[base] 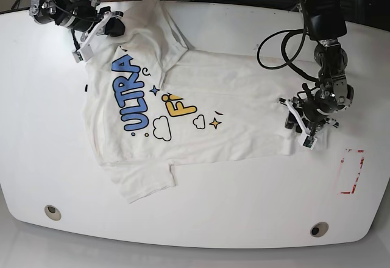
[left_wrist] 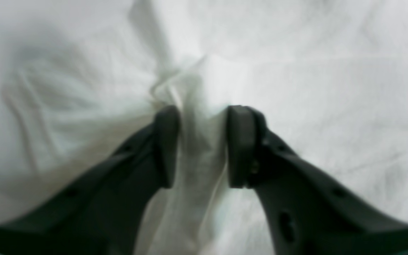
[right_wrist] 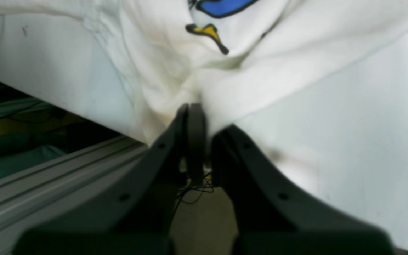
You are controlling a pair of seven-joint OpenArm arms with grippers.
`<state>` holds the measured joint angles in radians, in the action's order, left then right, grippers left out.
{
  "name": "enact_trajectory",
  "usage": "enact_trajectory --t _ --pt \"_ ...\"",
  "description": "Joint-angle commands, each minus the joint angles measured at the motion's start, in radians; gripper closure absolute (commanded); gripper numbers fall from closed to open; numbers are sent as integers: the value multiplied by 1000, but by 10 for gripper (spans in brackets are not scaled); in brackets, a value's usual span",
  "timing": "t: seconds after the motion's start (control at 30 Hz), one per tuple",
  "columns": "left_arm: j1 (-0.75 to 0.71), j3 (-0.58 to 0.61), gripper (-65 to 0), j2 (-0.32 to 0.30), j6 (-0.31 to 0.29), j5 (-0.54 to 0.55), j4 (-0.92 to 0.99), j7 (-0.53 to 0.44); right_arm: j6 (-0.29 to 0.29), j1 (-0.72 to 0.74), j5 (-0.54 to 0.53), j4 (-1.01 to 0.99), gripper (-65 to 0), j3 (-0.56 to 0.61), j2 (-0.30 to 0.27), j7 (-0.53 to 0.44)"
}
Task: Layout the t-shirt on the table in an organized manner, then fold the t-shirt properly
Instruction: 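Drag the grasped fabric with the left gripper, rotating the shirt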
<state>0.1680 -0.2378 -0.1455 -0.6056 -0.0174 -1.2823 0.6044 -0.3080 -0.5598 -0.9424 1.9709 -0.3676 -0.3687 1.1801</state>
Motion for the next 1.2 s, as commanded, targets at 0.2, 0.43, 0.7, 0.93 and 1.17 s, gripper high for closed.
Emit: enact_trajectory --t 0.2,0.43,0.7,0.93,1.17 --pt "2 -4 -47 -7 3 -65 -92 -21 -6 -1 -14 15 0 -9 -11 -12" --pt "2 -4 -35 -9 3 -80 -87 -21 -6 -1 -14 15 0 -11 12 -12" --pt "2 -5 -167 -9 3 -80 -86 -21 -6 -1 -14 15 0 -11 15 -12" --pt "2 -2 -397 -6 3 -80 -86 -21 -6 -3 -14 15 0 -11 15 -12" --pt "5 1 -397 -3 3 -80 -84 -21 -6 -4 -14 15 0 -11 15 -12"
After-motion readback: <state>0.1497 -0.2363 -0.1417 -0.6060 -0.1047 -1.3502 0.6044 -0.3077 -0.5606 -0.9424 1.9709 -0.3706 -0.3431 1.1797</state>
